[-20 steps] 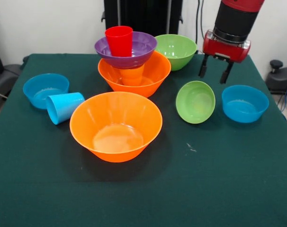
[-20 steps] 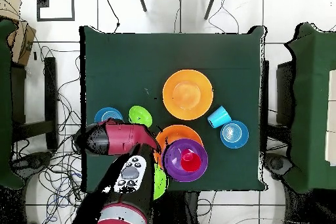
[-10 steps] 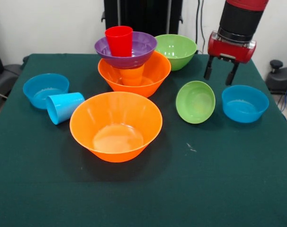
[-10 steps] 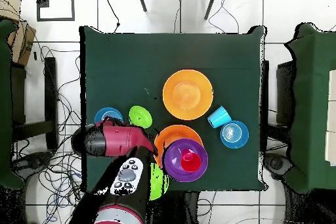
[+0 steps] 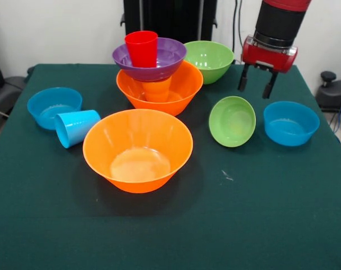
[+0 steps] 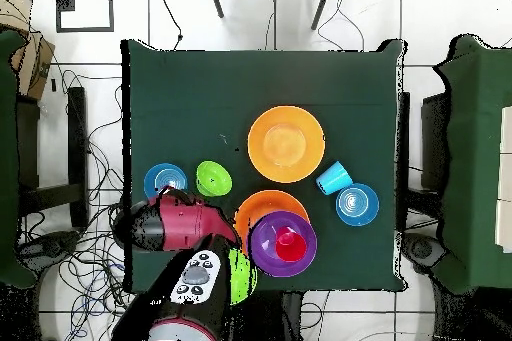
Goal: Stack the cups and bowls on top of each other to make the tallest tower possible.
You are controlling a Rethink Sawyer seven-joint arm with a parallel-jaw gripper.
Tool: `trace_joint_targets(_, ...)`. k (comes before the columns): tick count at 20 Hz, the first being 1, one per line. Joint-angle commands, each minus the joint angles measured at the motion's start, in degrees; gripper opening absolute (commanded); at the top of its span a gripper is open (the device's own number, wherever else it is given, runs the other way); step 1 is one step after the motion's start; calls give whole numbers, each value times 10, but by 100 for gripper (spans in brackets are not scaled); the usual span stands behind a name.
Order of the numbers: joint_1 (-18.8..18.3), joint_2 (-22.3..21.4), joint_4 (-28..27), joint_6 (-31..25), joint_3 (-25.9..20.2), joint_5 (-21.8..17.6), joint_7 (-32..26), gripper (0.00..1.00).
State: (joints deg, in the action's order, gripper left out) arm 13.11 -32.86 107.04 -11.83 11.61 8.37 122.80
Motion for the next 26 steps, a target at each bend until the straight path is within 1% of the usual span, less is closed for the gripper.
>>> trace_joint_targets(1,-8,-7,55,64,-63,11,112,100)
trace_joint_targets(5,-17,-6,72,89,-71,9,118,100)
trace_joint_targets(11,-9,11,88,137,-72,19,148,100)
trace_joint_targets(16,-11,25,90,161,-80,23,158,100)
trace_joint_targets(21,-11,31,87,174,-90,30,167,100)
trace_joint_targets(26,-26,43,86,199,-114,24,178,100)
